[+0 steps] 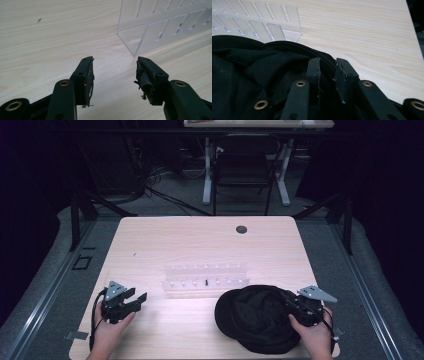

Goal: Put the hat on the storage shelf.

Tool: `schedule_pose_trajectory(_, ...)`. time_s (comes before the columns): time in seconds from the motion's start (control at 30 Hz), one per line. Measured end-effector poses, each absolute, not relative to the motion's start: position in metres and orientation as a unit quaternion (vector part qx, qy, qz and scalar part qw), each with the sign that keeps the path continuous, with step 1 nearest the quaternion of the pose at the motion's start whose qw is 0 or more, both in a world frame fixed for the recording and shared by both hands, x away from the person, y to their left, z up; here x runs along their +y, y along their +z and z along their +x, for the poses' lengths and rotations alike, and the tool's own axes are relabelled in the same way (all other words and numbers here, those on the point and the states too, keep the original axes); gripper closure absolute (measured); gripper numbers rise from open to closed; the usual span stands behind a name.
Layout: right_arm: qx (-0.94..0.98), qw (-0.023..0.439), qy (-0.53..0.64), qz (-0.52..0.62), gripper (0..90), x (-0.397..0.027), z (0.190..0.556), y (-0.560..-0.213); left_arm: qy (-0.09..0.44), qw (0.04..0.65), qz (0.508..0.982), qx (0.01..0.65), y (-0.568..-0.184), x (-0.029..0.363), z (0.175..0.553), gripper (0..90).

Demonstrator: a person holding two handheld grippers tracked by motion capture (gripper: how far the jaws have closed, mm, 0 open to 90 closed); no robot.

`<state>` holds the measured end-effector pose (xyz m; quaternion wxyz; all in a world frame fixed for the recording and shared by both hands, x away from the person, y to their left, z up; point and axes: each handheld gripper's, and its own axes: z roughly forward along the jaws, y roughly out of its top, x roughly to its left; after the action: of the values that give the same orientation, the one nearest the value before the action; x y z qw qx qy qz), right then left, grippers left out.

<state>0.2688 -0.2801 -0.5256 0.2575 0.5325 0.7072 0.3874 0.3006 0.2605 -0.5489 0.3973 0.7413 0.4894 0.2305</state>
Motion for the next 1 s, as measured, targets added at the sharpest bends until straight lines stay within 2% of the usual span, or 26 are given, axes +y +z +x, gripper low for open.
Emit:
schedule_pose_trajectory(0.57,0.69,0.256,0.362,0.572,72.6,-0.29,0.263,-0.508,0.237,0.404,0.74,0.482,-0.546,0.258,0.295,48.0)
schedule_pose_trajectory(0.63,0.692,0.232,0.355,0.584,71.4,-0.29,0.265,-0.501,0.238,0.405,0.741,0.48,-0.546,0.257,0.295,47.9)
schedule_pose_trajectory(0.83,0.699,0.216,0.326,0.599,70.4,-0.286,0.266,-0.494,0.234,0.406,0.744,0.476,-0.547,0.255,0.296,47.8)
schedule_pose_trajectory(0.93,0.702,0.196,0.321,0.604,74.8,-0.289,0.266,-0.493,0.232,0.405,0.747,0.475,-0.546,0.255,0.295,47.8)
schedule_pose_trajectory(1.0,0.707,0.186,0.315,0.605,74.0,-0.292,0.265,-0.491,0.232,0.406,0.747,0.472,-0.546,0.254,0.294,47.6)
